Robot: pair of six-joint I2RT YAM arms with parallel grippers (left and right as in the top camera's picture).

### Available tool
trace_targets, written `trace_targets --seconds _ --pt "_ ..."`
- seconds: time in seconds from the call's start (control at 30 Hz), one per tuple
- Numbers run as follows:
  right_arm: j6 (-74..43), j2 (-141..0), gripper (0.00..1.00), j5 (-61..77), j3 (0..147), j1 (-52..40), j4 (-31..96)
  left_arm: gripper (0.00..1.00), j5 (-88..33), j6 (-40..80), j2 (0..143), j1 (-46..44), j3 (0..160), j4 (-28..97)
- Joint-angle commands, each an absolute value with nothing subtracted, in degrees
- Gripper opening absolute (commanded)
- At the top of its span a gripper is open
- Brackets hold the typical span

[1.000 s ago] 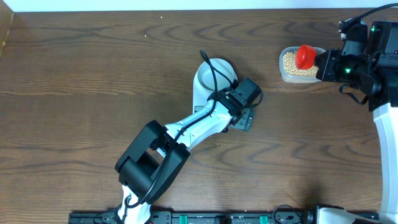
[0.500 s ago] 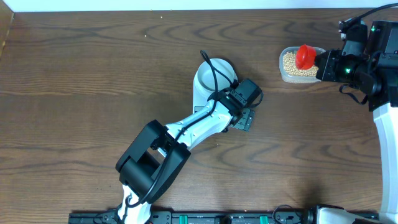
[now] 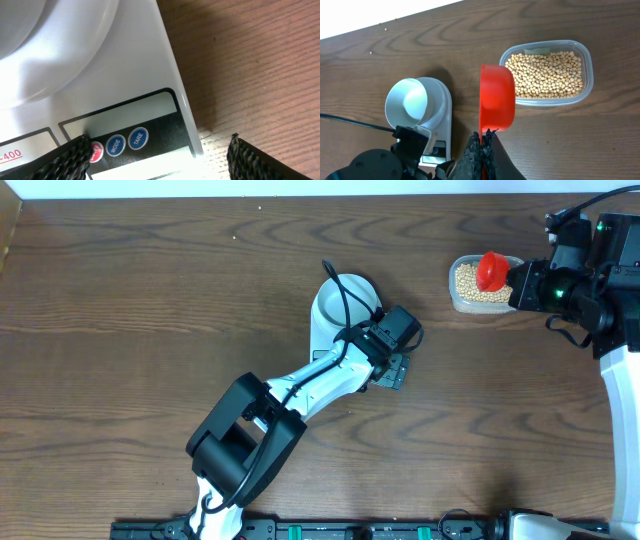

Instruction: Scoop item into bowl and weigh 50g on scale

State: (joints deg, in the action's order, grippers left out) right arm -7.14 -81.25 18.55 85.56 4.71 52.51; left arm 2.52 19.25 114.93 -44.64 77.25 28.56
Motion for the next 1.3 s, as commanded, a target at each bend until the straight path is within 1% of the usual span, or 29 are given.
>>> trace_targets --seconds 0.0,0.23,0.53,0.7,0.9,1.03,1.27 --pt "-6.5 -80.7 0.01 18.3 86.1 5.1 52.5 0.88 2.0 17.6 111.6 -44.3 77.8 28.8" --pt "-6.5 -80.7 0.01 18.1 86.1 5.1 52.5 0.89 2.0 17.6 103.7 -44.3 77.7 29.5" --pt "-6.5 -80.7 0.01 18.1 86.1 5.1 52.5 0.88 2.0 17.6 98.6 -44.3 77.7 31.2" --pt "-6.5 -80.7 0.01 18.1 86.1 5.1 52.5 0.89 2.0 17.5 97.9 -44.3 77.8 31.2" --pt "-6.6 -80.7 0.01 18.1 86.1 5.0 51.0 0.89 2.0 12.2 98.7 -44.3 77.7 31.1" --pt "-6.6 -80.7 0.01 18.1 86.1 5.0 51.0 0.93 2.0 12.2 99.3 -44.3 77.6 31.2" --pt "-6.6 -80.7 0.01 18.1 86.1 5.0 51.0 0.93 2.0 12.3 100.9 -44.4 77.3 31.0"
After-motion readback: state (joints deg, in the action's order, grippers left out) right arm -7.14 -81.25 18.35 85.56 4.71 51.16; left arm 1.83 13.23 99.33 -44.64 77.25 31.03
